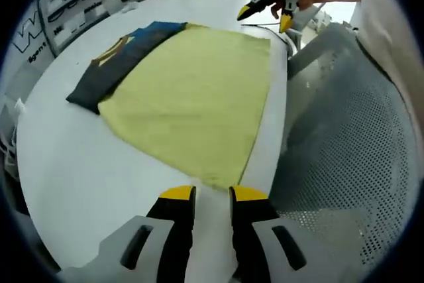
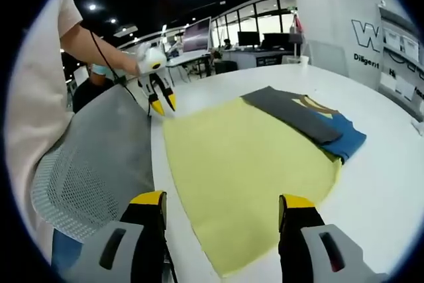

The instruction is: Fold the garment on the visible template until the final outline fits inside the template.

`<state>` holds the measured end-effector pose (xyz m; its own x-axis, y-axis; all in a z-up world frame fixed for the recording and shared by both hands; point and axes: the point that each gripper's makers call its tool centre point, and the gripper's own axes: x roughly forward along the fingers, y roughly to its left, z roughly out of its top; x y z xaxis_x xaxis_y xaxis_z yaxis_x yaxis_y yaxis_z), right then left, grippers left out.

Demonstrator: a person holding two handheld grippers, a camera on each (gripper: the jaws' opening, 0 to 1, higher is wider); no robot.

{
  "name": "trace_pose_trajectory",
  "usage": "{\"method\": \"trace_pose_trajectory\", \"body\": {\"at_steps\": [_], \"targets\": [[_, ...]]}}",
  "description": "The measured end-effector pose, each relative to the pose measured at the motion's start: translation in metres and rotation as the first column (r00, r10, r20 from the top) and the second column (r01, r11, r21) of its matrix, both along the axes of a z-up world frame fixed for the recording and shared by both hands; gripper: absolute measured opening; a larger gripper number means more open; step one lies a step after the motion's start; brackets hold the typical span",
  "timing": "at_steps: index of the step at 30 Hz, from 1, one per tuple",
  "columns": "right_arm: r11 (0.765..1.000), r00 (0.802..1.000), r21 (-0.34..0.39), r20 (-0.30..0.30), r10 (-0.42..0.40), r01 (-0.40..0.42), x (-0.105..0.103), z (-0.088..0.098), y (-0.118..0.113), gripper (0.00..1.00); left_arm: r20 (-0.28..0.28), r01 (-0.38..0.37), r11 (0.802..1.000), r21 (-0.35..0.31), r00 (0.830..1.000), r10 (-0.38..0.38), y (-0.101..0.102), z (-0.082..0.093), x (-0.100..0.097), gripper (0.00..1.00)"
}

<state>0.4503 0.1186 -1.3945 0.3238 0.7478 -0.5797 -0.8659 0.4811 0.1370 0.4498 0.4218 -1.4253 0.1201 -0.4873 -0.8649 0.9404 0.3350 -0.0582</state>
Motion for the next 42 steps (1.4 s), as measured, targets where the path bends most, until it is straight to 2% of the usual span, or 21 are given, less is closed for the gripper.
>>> {"method": "trace_pose_trajectory", "body": {"at_steps": [2, 6, 13, 16, 23, 30, 34, 37, 42], "targets": [[1.0, 1.0, -0.001, -0.002, -0.001, 0.001, -0.003, -0.002, 0.0, 0.66, -0.001, 0.019, 1.0, 0.0, 1.0, -0.019, 0.0, 0.0, -0.003, 0.21], [1.0, 1.0, -0.013, -0.006, 0.001, -0.001, -0.01, -0.009, -0.002, 0.65, 0.032, 0.117, 0.993, 0.004, 0.993, -0.117, -0.008, -0.002, -0.009, 0.21], [0.999, 1.0, -0.041, -0.012, 0.012, -0.013, -0.019, -0.017, -0.009, 0.62, 0.042, 0.164, 0.986, -0.005, 0.986, -0.164, -0.019, -0.004, -0.011, 0.22], [0.996, 0.999, -0.074, -0.006, 0.039, -0.039, -0.023, -0.023, -0.015, 0.58, 0.054, 0.199, 0.98, 0.017, 0.978, -0.199, -0.022, -0.009, -0.011, 0.22], [0.977, 0.991, -0.167, 0.021, 0.135, -0.129, -0.03, -0.033, -0.026, 0.42, 0.041, 0.226, 0.973, 0.046, 0.973, -0.228, -0.02, -0.018, -0.013, 0.19], [0.955, 0.98, -0.231, 0.019, 0.198, -0.188, -0.039, -0.043, -0.038, 0.29, 0.048, 0.206, 0.978, 0.041, 0.977, -0.208, -0.019, -0.02, -0.009, 0.16], [0.951, 0.979, -0.241, 0.023, 0.204, -0.192, -0.039, -0.044, -0.041, 0.25, 0.063, 0.221, 0.974, 0.057, 0.972, -0.224, -0.016, -0.02, -0.009, 0.16], [0.944, 0.976, -0.262, 0.03, 0.216, -0.2, -0.038, -0.047, -0.046, 0.21, 0.056, 0.207, 0.977, 0.051, 0.976, -0.21, -0.016, -0.02, -0.009, 0.17], [0.936, 0.973, -0.285, 0.037, 0.227, -0.208, -0.035, -0.051, -0.052, 0.19, 0.072, 0.249, 0.966, 0.072, 0.965, -0.254, -0.018, -0.02, -0.01, 0.16]]}}
